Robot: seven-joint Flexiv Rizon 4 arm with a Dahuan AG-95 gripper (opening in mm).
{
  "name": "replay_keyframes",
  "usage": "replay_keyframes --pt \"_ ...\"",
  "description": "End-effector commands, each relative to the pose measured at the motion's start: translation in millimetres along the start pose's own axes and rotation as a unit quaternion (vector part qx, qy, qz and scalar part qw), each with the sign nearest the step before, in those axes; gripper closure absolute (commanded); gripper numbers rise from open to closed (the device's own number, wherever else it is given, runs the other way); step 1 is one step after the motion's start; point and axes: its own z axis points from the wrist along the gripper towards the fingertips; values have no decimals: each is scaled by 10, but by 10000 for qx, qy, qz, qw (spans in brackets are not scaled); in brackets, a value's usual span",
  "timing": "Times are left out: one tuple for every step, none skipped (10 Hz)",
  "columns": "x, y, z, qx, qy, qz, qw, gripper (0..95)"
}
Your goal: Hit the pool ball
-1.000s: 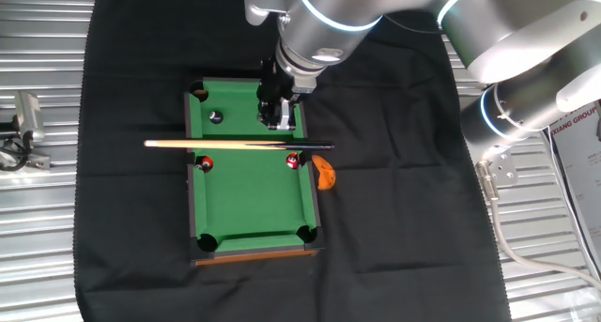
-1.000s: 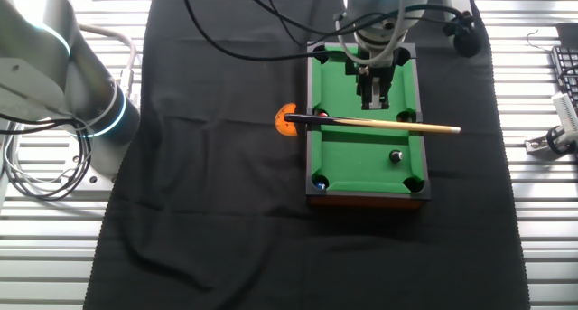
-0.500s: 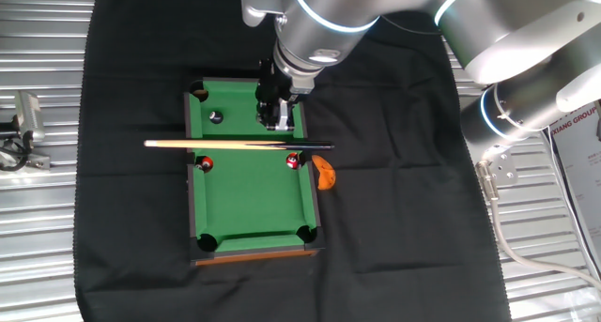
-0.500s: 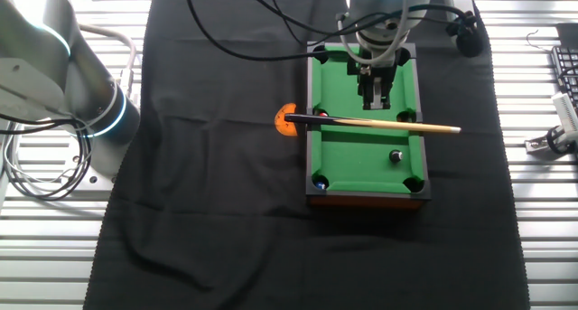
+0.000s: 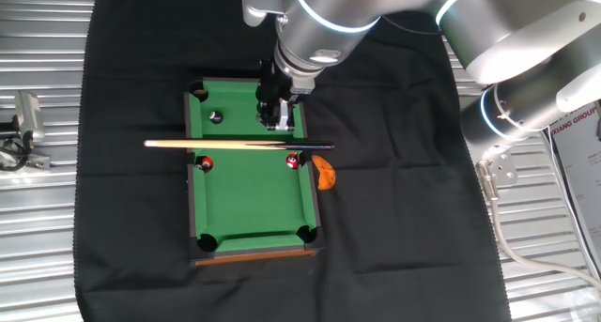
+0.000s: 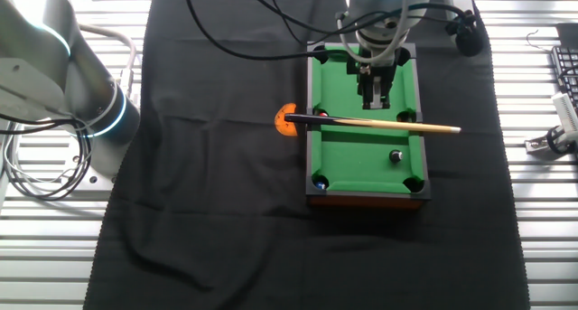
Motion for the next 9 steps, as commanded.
replay_keyframes --pt "-2 6 -1 -20 -2 -23 10000 950" --pt "3 4 3 -27 -2 -27 10000 950" --pt "1 2 13 0 9 -56 10000 950" --pt "-6 -9 48 82 -18 -59 9999 950" --pt "-10 -16 68 154 -35 -2 9999 950" --pt "-10 -17 72 187 -29 40 9998 950" --pt "-11 -18 74 192 -31 48 9998 950" --pt "-15 -23 96 185 -37 46 9998 950" --pt "-17 -22 104 169 -36 42 9998 950"
